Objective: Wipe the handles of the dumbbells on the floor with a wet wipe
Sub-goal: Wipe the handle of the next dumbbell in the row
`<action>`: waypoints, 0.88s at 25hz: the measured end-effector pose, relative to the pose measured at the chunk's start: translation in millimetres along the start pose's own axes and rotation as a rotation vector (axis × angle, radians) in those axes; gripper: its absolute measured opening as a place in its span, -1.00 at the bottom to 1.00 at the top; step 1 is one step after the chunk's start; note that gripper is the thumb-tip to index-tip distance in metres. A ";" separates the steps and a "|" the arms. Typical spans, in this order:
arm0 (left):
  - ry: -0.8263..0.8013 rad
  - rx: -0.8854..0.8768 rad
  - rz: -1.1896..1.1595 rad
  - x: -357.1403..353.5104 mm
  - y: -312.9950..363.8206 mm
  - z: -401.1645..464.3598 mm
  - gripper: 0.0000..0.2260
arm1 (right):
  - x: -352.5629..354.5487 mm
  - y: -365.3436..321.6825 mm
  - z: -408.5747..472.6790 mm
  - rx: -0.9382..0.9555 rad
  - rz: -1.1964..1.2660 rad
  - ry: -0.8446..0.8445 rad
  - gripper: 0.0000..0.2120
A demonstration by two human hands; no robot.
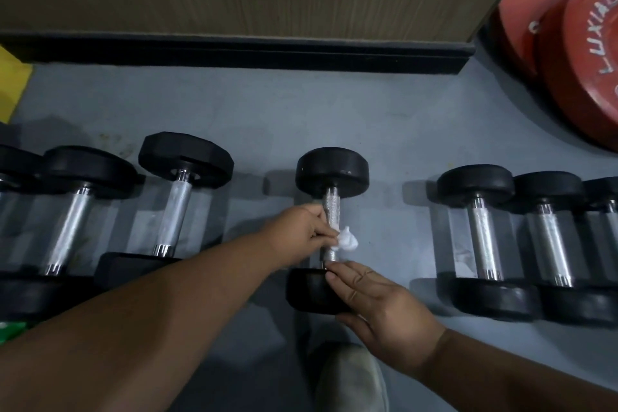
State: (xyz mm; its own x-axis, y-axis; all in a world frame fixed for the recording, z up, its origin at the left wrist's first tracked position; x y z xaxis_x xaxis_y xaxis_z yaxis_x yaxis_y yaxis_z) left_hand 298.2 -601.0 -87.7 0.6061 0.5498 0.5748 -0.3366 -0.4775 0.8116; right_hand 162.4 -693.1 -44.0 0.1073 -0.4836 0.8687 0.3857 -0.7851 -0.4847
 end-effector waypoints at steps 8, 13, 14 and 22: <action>-0.234 -0.053 0.255 7.8 18.0 -1.7 -0.84 | -8.3 -8.6 2.5 0.001 -0.115 -0.031 -0.45; -0.045 0.077 0.226 32.9 5.8 20.3 -0.83 | -4.6 -15.7 7.9 -0.002 -0.165 -0.048 -0.36; -0.023 0.100 0.235 35.2 4.1 22.4 -0.84 | -2.6 -17.5 9.9 0.004 -0.175 -0.042 -0.36; -0.007 0.063 0.211 23.9 2.1 2.1 -0.79 | -5.4 -30.3 22.3 0.020 -0.187 -0.058 -0.41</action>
State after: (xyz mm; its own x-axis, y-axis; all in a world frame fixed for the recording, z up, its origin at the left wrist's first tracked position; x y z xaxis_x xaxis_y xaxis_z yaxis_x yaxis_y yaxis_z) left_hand 313.5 -590.3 -72.4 0.5319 0.4286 0.7303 -0.4110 -0.6234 0.6652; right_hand 170.5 -658.1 -31.7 0.0840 -0.3066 0.9481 0.4217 -0.8511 -0.3126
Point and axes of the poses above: each hand's wrist, its own z-axis towards the middle knuckle, its own x-axis out of the back of the hand, y = z × x, the point moved 9 cm from there along z, towards the middle knuckle, and after that the axes turned 9 degrees about -x, right-handed, at the moved point
